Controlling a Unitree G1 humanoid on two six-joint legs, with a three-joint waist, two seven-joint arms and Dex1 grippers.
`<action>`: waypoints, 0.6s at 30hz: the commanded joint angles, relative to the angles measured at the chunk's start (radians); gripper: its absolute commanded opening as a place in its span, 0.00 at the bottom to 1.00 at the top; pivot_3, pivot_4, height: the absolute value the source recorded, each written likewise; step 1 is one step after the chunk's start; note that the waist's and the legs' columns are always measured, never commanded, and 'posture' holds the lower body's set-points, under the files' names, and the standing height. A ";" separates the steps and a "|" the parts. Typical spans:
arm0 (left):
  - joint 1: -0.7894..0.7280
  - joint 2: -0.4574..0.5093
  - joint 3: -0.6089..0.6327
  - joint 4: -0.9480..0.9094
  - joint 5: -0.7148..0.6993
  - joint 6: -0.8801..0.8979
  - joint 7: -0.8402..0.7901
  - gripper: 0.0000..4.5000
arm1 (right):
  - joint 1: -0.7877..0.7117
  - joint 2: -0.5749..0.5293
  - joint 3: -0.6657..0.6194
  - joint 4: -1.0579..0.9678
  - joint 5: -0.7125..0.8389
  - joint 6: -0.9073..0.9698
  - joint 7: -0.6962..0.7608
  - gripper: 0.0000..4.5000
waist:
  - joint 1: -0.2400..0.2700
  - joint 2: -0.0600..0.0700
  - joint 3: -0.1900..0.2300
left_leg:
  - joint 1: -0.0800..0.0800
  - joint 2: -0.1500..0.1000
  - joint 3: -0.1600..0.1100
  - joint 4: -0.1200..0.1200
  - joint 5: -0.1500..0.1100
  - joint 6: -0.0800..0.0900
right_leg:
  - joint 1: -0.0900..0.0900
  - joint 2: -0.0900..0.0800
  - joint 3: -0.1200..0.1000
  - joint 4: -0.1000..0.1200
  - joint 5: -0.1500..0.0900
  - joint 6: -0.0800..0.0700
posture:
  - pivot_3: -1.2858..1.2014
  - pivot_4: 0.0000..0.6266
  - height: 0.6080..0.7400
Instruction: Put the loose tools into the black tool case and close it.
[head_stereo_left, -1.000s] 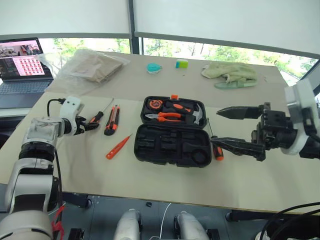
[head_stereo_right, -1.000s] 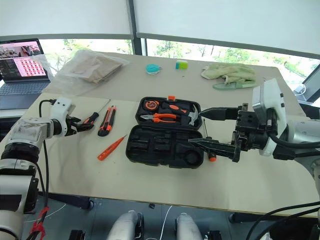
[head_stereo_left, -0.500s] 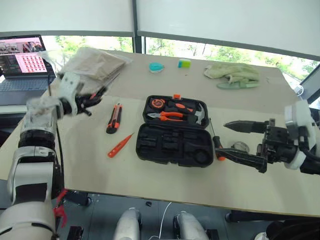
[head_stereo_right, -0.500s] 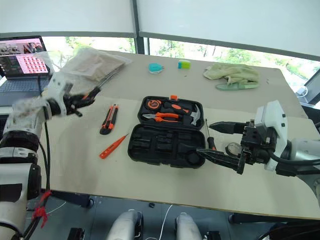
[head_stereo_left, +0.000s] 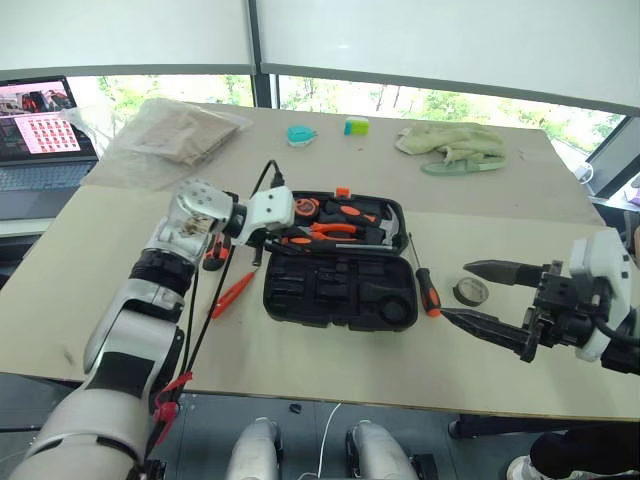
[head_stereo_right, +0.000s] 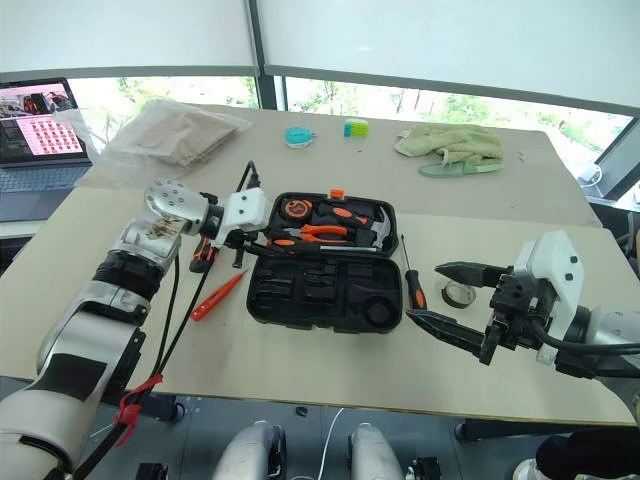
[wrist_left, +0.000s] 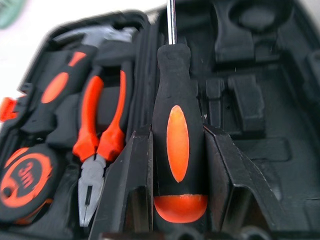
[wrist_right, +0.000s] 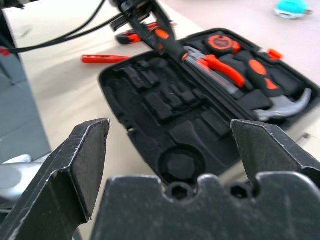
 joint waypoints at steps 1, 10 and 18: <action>-0.048 -0.014 -0.008 0.075 0.054 -0.051 0.051 0.20 | 0.011 -0.005 -0.038 -0.020 -0.028 -0.023 -0.025 1.00 | 0.001 0.000 0.000 | 0.000 0.000 0.000 0.000 0.000 0.000 | 0.000 0.000 0.000 0.000 0.000 0.000 | 0.52 0.24 1.00; -0.065 -0.056 0.004 0.179 0.088 -0.112 0.104 0.20 | -0.002 -0.002 -0.030 -0.020 -0.027 -0.016 -0.051 1.00 | 0.004 0.000 0.000 | -0.001 -0.001 -0.001 0.001 0.000 0.000 | 0.000 -0.001 0.000 0.000 0.000 0.001 | 0.52 0.24 1.00; -0.107 -0.063 0.038 0.196 0.059 -0.118 0.064 0.83 | -0.002 0.006 -0.020 -0.029 -0.016 -0.010 -0.069 1.00 | 0.011 0.000 0.000 | -0.001 -0.001 -0.001 0.002 0.000 0.000 | 0.000 -0.001 0.000 0.000 0.000 0.001 | 0.52 0.24 1.00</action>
